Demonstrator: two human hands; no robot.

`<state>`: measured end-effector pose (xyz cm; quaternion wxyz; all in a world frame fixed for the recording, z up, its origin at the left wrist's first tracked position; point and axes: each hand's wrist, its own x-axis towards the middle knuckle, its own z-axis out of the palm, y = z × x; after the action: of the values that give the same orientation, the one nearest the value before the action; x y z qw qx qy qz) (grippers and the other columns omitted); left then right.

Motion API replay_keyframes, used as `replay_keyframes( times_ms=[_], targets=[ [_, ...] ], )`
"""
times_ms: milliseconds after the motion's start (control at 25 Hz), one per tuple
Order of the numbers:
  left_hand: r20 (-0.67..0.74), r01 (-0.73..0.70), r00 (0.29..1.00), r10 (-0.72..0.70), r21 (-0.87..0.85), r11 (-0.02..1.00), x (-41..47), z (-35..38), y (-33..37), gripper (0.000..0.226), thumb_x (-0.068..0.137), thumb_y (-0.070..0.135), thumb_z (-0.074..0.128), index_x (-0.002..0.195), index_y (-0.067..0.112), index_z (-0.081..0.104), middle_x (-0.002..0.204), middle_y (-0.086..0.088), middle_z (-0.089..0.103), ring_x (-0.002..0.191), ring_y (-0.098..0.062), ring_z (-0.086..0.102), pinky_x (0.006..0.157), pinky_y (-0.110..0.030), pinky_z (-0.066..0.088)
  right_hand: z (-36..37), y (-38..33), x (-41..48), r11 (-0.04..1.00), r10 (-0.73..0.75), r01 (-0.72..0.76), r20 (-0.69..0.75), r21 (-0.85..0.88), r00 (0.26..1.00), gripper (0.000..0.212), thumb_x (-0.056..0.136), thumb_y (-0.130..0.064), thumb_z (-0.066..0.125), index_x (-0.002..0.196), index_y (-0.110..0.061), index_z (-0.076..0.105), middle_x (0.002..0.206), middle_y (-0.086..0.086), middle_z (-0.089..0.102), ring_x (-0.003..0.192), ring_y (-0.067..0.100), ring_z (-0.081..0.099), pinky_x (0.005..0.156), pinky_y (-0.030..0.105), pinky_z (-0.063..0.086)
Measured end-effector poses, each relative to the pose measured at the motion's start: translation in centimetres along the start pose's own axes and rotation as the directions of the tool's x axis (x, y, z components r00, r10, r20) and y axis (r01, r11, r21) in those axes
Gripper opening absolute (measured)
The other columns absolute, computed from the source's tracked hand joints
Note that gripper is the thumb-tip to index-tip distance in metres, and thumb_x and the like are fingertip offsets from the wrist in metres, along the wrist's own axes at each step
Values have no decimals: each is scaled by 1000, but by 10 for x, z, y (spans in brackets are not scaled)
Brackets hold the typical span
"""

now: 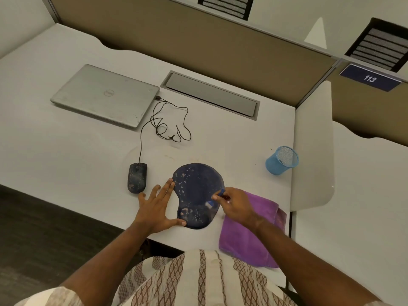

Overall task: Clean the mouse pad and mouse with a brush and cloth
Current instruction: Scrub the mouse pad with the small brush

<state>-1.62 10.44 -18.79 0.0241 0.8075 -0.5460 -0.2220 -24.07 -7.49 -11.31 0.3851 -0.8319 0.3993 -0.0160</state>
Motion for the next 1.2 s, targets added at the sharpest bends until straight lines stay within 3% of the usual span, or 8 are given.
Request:
replay_keyframes(
  times_ms=[80,160,280,440,600,760,1200],
  targets=[
    [3,-2,1000,2,3,1000,0,0,0,135,53,108,28,154,34,-21,161,16,-25,153,-27,6,111,-71,14,8,-15,0,996,-81,81,5,33,997,23,94,-40,60,95,-22,74,87,-12,68,79,5,62,70,21,49],
    [8,4,1000,-4,9,1000,1,0,-1,135,52,108,27,154,34,-21,161,16,-26,153,-27,6,110,-71,14,23,-25,-5,988,-144,149,94,-41,985,26,95,-40,55,95,-22,74,89,-8,66,81,9,60,73,28,51],
    [15,14,1000,-14,22,1000,1,0,-1,134,52,109,24,152,35,-25,160,17,-29,154,-27,4,111,-71,13,33,-17,-16,962,-165,196,168,-190,972,29,99,-35,49,102,-19,72,94,-3,64,84,13,58,77,34,52],
    [23,11,1000,-11,14,1000,1,-1,-1,134,52,109,24,152,35,-25,160,17,-30,154,-27,2,112,-71,12,30,-2,-30,936,-197,245,203,-251,959,26,100,-33,49,102,-16,70,95,-1,63,83,13,55,77,31,49],
    [21,10,1000,-10,17,1000,1,-1,-1,134,51,109,23,152,35,-27,159,17,-32,154,-27,1,112,-72,12,19,-8,-28,935,-198,244,193,-258,961,26,99,-33,50,97,-17,69,91,-2,63,79,12,54,72,30,48],
    [27,9,1000,-9,18,1000,1,-1,-1,134,52,109,23,152,35,-26,158,17,-33,154,-27,1,112,-72,12,23,-23,-23,950,-251,269,125,-156,960,25,98,-34,52,97,-18,72,90,-5,63,79,9,56,69,24,49],
    [29,12,1000,-12,13,1000,1,-2,0,135,51,109,23,152,34,-25,158,17,-32,154,-27,1,112,-72,12,28,-7,-28,942,-173,241,276,-235,945,23,98,-29,51,101,-17,69,95,0,64,84,15,56,78,35,52]
  ],
)
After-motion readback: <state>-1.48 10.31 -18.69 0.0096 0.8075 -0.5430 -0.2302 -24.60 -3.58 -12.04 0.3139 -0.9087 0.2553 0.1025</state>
